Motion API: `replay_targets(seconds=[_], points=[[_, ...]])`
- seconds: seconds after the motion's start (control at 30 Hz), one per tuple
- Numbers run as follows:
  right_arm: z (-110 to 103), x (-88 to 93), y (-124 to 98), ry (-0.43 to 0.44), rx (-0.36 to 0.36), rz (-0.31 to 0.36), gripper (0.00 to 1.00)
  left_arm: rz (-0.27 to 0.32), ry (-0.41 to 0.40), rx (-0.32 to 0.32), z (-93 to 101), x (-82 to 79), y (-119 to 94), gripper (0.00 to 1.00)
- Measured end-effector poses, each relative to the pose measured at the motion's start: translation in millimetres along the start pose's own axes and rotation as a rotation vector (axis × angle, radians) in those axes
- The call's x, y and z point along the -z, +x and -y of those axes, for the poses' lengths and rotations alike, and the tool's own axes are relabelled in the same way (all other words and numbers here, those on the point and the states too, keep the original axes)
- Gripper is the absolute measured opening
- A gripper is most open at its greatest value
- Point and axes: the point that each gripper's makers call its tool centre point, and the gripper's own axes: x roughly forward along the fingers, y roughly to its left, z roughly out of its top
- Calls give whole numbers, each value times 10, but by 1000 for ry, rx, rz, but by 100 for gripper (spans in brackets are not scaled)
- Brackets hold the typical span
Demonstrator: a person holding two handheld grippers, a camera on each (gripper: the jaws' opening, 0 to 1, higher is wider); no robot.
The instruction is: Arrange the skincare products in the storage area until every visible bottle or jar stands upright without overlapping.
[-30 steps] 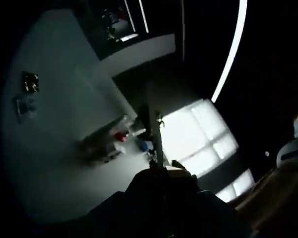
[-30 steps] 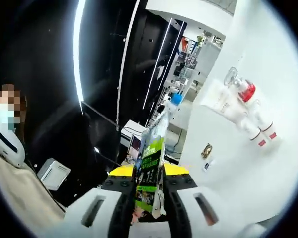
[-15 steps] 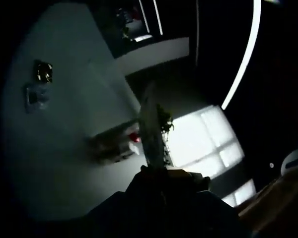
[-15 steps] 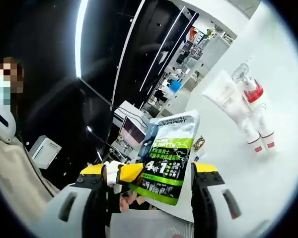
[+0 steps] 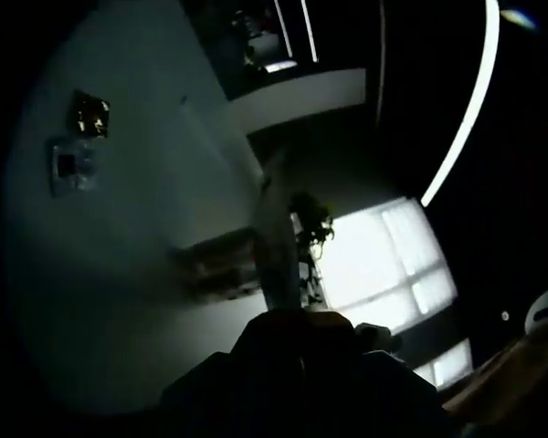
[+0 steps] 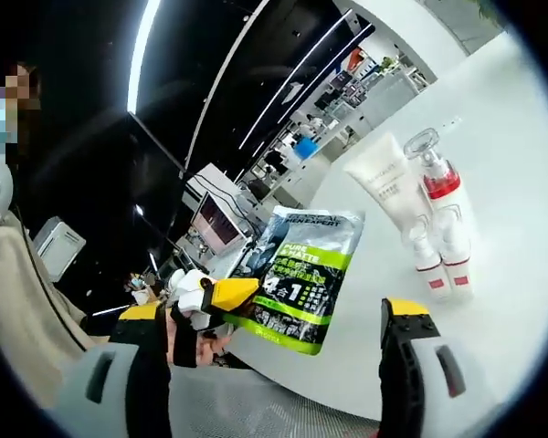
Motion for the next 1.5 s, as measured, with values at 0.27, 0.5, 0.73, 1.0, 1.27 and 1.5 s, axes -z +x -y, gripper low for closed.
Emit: replay_targets(seconds=[0.27,0.5,0.73,1.0,1.27,1.5], points=[[160,32,-81,-49,56,-41,100,-2,-32,-51,-226,7,107,0],[334,76,-179,-113,128,-85,100,-42,-22,-115,-450,76,201,0],[451,99,-262,-146,181,-105,100,-71,8,-178,-659,120,277,0],[516,86,-298,-131,211,-85,100,-91,6,-237,-915,176,317,0],[556,79,-327,-130,233,-73,100,-91,19,-293,-1121,156,344,0],[599,72,-345,-134,253,-67,100,-122,104,-376,-1315,166,294,0]])
